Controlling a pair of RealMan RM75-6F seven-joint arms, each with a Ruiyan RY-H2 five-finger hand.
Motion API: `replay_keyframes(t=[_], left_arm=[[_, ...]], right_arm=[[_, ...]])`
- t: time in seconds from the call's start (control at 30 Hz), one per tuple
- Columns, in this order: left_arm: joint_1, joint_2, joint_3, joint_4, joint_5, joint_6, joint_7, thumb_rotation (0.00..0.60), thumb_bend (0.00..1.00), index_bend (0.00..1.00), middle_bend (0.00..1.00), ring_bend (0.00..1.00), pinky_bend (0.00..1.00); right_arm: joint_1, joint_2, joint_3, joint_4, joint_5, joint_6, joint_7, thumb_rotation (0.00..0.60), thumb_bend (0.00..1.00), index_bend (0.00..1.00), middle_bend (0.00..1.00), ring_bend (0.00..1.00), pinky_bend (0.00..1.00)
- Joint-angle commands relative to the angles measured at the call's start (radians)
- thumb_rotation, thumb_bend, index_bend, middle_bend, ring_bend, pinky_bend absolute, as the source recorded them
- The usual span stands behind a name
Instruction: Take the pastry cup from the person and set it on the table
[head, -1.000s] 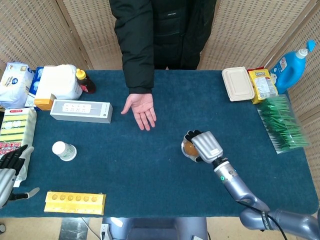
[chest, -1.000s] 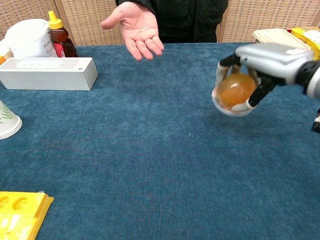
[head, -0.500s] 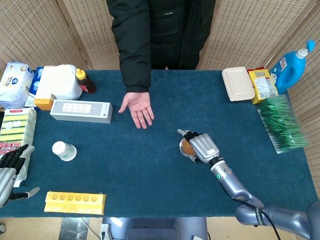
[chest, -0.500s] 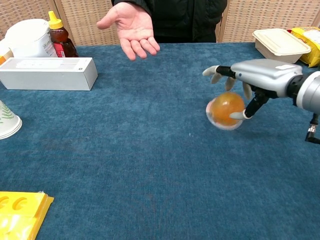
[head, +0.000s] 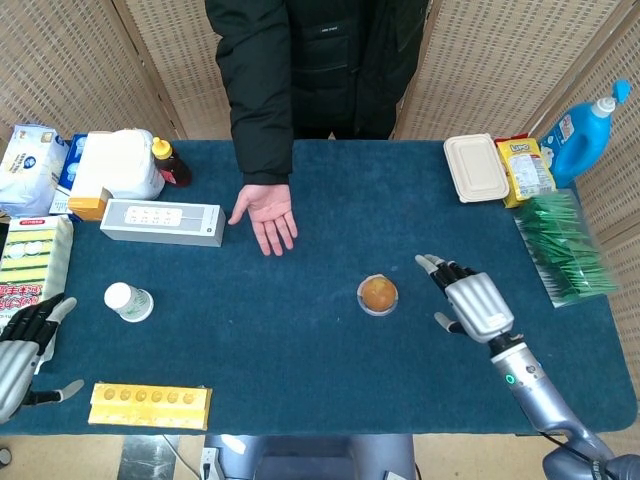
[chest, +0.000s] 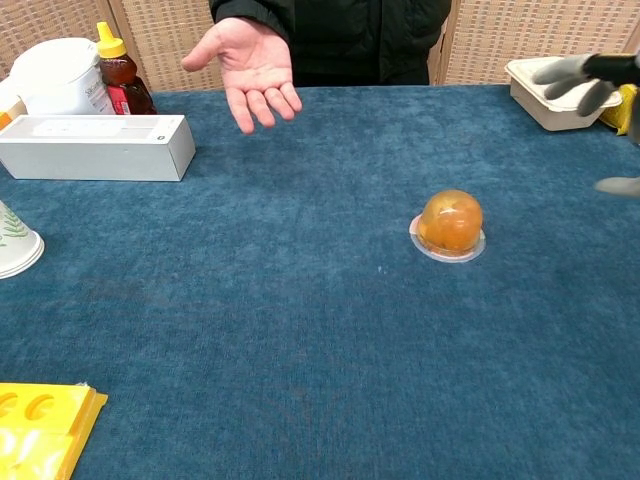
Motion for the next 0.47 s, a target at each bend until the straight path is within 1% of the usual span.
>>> replay_keyframes(t=[0.03, 0.1, 0.2, 0.3, 0.37, 0.47], left_arm=[[0.001, -0.002, 0.002, 0.001, 0.006, 0.002, 0.003, 0.600, 0.09, 0.00, 0.00, 0.00, 0.04], [0.002, -0.004, 0.003, 0.001, 0.007, 0.003, 0.008, 0.600, 0.09, 0.00, 0.00, 0.00, 0.04], [0.003, -0.008, 0.004, -0.001, 0.004, 0.003, 0.019, 0.600, 0.09, 0.00, 0.00, 0.00, 0.04], [0.005, -0.015, 0.003, -0.003, 0.000, 0.005, 0.033, 0.600, 0.09, 0.00, 0.00, 0.00, 0.04], [0.006, -0.021, 0.002, -0.006, -0.004, 0.005, 0.049, 0.600, 0.09, 0.00, 0.00, 0.00, 0.04], [0.007, -0.028, 0.003, -0.010, -0.007, 0.004, 0.067, 0.600, 0.09, 0.00, 0.00, 0.00, 0.04]], right_arm=[[-0.093, 0.038, -0.054, 0.120, -0.118, 0.143, 0.133, 0.600, 0.21, 0.12, 0.20, 0.28, 0.45], [-0.147, 0.031, -0.068, 0.208, -0.158, 0.240, 0.205, 0.600, 0.15, 0.12, 0.20, 0.27, 0.42], [-0.213, 0.019, -0.085, 0.291, -0.189, 0.342, 0.288, 0.600, 0.09, 0.11, 0.17, 0.24, 0.36], [-0.262, 0.013, -0.101, 0.329, -0.213, 0.411, 0.334, 0.600, 0.06, 0.09, 0.15, 0.20, 0.32], [-0.296, 0.010, -0.112, 0.340, -0.227, 0.447, 0.337, 0.600, 0.05, 0.08, 0.15, 0.18, 0.30], [-0.325, 0.012, -0.117, 0.322, -0.222, 0.456, 0.319, 0.600, 0.04, 0.04, 0.11, 0.13, 0.26]])
